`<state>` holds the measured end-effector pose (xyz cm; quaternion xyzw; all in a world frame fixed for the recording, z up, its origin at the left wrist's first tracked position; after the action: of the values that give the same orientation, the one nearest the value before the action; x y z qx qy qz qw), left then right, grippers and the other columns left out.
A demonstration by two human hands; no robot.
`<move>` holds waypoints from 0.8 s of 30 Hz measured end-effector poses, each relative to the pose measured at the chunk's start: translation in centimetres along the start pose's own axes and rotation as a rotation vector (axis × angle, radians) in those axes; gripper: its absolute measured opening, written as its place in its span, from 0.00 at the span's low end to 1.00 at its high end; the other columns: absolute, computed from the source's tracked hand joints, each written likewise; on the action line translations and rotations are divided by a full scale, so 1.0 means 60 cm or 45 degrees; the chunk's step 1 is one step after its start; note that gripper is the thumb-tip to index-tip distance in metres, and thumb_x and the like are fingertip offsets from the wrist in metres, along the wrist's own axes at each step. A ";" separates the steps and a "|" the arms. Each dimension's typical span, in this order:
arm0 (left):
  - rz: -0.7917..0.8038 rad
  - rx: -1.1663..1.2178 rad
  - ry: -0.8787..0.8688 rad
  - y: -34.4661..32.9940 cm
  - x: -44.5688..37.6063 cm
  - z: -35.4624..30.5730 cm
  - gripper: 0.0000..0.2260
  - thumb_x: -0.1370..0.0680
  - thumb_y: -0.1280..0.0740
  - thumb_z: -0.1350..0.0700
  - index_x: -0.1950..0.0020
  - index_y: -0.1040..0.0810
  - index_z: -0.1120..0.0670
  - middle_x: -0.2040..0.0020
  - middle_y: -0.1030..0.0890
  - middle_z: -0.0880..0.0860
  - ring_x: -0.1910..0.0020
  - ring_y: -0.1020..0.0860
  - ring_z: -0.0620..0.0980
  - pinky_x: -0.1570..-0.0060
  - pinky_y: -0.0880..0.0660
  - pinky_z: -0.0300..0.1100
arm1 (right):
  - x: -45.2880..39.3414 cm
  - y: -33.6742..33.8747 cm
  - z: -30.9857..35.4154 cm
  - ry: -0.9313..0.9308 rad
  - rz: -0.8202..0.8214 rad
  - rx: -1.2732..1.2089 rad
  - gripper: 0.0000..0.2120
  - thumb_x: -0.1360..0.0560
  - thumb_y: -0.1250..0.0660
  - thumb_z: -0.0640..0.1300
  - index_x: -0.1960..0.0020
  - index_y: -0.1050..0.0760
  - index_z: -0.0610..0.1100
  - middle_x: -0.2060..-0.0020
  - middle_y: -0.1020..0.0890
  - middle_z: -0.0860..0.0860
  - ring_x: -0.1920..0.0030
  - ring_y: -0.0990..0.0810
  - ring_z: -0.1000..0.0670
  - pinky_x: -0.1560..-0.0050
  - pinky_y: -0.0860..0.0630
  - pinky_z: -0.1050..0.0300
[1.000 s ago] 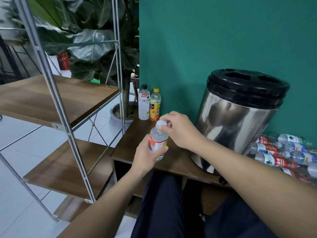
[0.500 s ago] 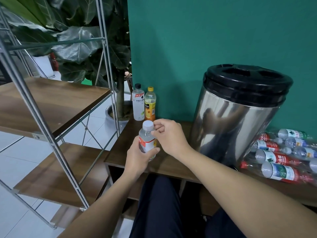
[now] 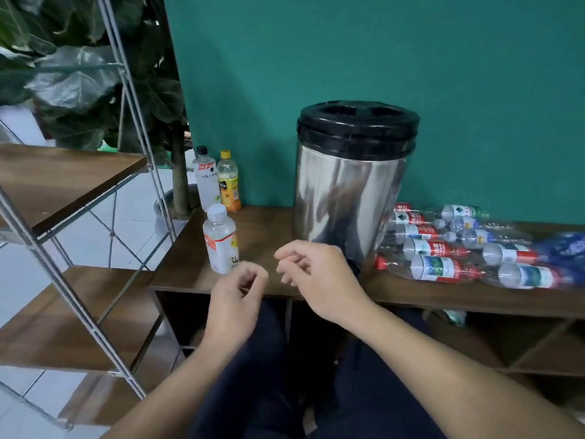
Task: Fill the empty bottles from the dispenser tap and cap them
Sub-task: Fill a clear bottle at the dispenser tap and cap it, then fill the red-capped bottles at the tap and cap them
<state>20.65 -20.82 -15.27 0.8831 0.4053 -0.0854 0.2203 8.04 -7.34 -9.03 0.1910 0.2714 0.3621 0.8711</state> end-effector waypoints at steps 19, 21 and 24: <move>0.485 0.544 0.497 -0.436 0.068 -0.081 0.07 0.12 0.31 0.51 0.40 0.15 0.53 0.42 0.13 0.54 0.48 0.11 0.47 0.51 0.15 0.40 | 0.137 0.318 -0.323 -0.338 -0.134 0.886 0.31 0.13 0.30 0.48 0.14 0.36 0.49 0.17 0.31 0.49 0.20 0.28 0.43 0.18 0.32 0.46; 0.490 0.640 0.595 -0.461 0.060 -0.075 0.09 0.12 0.30 0.51 0.37 0.16 0.54 0.39 0.14 0.55 0.45 0.11 0.48 0.48 0.14 0.42 | 0.125 0.332 -0.347 -0.331 -0.124 0.945 0.33 0.14 0.30 0.50 0.13 0.38 0.48 0.16 0.32 0.48 0.17 0.33 0.43 0.14 0.38 0.43; 0.536 0.751 0.710 -0.488 0.051 -0.071 0.11 0.12 0.30 0.51 0.35 0.17 0.56 0.37 0.15 0.56 0.43 0.11 0.50 0.43 0.12 0.49 | 0.103 0.343 -0.369 -0.321 -0.092 1.006 0.34 0.14 0.30 0.51 0.12 0.40 0.48 0.16 0.32 0.47 0.16 0.35 0.43 0.12 0.45 0.40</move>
<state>0.46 0.02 -21.87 0.9605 0.2192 0.0903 -0.1456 -12.70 13.92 -17.45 0.5437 0.2873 0.1733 0.7693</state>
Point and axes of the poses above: each hand's wrist, its own x-axis away from the middle knuckle, its own y-axis out of the back of the hand, z = x × y, the point moved 2 cm from there along -x, towards the middle knuckle
